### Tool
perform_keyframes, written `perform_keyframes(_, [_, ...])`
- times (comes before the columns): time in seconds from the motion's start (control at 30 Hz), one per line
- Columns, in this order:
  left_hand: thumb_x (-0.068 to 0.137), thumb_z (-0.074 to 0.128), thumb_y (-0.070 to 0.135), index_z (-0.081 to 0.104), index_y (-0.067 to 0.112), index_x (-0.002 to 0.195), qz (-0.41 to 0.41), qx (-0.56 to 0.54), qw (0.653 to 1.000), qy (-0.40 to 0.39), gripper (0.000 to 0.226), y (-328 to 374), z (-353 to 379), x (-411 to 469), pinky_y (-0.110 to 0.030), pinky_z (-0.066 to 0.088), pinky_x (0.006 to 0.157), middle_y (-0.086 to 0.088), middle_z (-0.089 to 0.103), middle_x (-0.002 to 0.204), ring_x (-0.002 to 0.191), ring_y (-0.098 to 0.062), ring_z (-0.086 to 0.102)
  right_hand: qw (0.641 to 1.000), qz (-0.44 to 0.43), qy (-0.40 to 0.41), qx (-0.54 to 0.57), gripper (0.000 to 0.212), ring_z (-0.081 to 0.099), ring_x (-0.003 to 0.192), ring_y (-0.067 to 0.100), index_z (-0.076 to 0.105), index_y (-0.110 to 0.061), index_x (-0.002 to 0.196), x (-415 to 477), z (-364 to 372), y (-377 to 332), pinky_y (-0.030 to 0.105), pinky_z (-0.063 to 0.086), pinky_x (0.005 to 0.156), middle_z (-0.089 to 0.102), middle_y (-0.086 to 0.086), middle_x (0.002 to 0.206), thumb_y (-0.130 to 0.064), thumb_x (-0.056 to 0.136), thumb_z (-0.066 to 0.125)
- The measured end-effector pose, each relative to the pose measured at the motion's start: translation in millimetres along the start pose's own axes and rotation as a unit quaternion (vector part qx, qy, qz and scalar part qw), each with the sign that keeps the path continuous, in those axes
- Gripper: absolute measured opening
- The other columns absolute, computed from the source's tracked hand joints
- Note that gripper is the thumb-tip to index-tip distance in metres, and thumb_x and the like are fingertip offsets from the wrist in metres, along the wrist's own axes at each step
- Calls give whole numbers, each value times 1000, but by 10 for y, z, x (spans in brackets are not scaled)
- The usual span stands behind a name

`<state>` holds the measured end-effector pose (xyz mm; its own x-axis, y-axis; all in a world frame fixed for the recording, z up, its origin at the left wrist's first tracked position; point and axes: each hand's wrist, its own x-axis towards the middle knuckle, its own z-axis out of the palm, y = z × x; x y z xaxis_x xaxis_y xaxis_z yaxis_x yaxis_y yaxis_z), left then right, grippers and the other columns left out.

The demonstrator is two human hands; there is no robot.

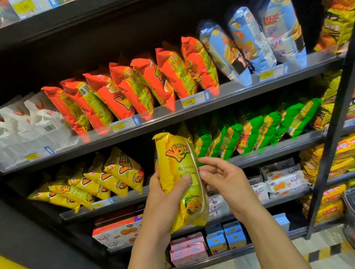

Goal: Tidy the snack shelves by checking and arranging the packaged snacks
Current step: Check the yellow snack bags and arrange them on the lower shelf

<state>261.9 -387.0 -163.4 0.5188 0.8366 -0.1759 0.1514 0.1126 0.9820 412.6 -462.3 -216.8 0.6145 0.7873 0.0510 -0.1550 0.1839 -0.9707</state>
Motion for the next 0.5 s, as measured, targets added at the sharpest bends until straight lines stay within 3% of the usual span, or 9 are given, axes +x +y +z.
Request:
perform_keyframes(0.1, [82, 81, 36, 52, 28, 140, -28, -85, 996, -26, 65, 3, -25, -11, -54, 64, 85, -9, 77, 119, 101, -29, 79, 999, 22, 10, 30, 37, 71, 86, 12, 65, -19, 127, 17, 37, -3, 24, 58, 70, 67, 9, 101, -15, 92, 77])
perform_keyframes(0.2, [80, 77, 37, 56, 27, 139, -33, -124, 990, -59, 63, 20, -57, -34, -53, 63, 84, -10, 79, 117, 103, -33, 78, 994, 71, -11, 87, 72, 75, 101, 20, 56, -13, 140, 22, 17, -10, 36, 60, 85, 75, 9, 114, -34, 76, 82])
perform_keyframes(0.3, [85, 72, 37, 60, 29, 139, -41, -142, 985, -93, 55, 39, -65, -59, -53, 60, 90, -10, 78, 120, 108, -33, 77, 976, 120, -81, 163, 65, 73, 115, 30, 58, -11, 141, -35, 0, -41, 48, 57, 100, 75, 13, 126, -34, 82, 75])
perform_keyframes(0.4, [89, 67, 38, 62, 28, 138, -51, -135, 983, -116, 50, 51, -53, -66, -50, 59, 93, -10, 78, 122, 110, -32, 76, 962, 152, -112, 196, 59, 74, 112, 33, 65, -11, 135, -79, -14, -95, 50, 58, 100, 75, 17, 125, -37, 83, 73])
perform_keyframes(0.5, [92, 65, 39, 62, 28, 139, -48, -122, 984, -117, 48, 33, -81, -49, -48, 59, 95, -8, 78, 122, 110, -30, 76, 969, 130, -120, 174, 52, 74, 112, 33, 65, -11, 135, -92, -23, -157, 48, 60, 98, 76, 16, 124, -34, 89, 70])
